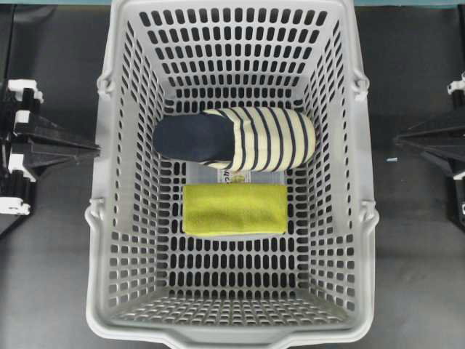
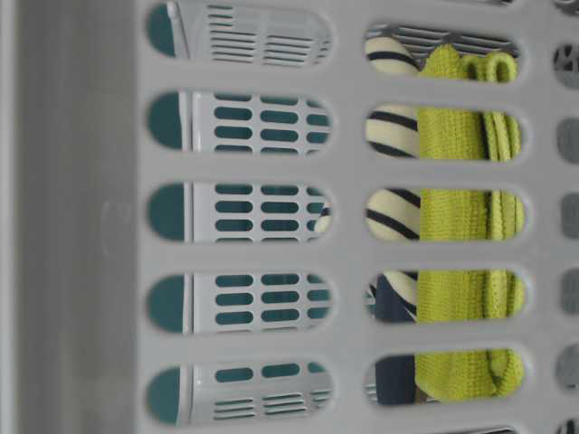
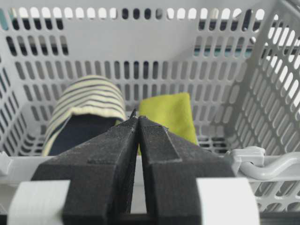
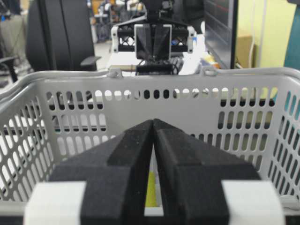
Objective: Pick up the yellow cloth from the shopping basket with the left arm.
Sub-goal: 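Move the left gripper over the basket toward the yellow cloth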
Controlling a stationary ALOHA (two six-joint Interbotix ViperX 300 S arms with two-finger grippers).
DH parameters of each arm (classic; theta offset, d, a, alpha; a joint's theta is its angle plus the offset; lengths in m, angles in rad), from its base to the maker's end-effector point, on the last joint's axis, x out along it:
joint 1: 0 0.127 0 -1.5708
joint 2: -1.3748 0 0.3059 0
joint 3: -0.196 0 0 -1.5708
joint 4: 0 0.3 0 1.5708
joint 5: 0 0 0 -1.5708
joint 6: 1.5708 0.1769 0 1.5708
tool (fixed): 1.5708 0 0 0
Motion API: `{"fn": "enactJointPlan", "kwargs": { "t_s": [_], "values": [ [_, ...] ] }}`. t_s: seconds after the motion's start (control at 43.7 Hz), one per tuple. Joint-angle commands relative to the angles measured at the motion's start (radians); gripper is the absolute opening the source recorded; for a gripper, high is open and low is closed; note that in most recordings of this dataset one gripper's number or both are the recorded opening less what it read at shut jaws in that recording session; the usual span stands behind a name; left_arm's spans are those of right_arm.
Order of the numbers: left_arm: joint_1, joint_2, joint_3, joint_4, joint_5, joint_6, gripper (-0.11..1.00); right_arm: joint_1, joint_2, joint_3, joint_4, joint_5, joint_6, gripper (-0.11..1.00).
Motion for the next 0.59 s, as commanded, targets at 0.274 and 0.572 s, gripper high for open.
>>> {"fn": "enactJointPlan", "kwargs": {
  "t_s": [0.274, 0.572],
  "values": [
    [-0.031, 0.137, -0.325, 0.040, 0.426, -0.031, 0.00, 0.008, 0.011, -0.032, 0.020, 0.072, 0.072, 0.00],
    [-0.046, 0.362, -0.583, 0.041, 0.695, -0.020, 0.00, 0.008, 0.011, -0.057, 0.020, 0.206, 0.080, 0.00]
  ]
}}
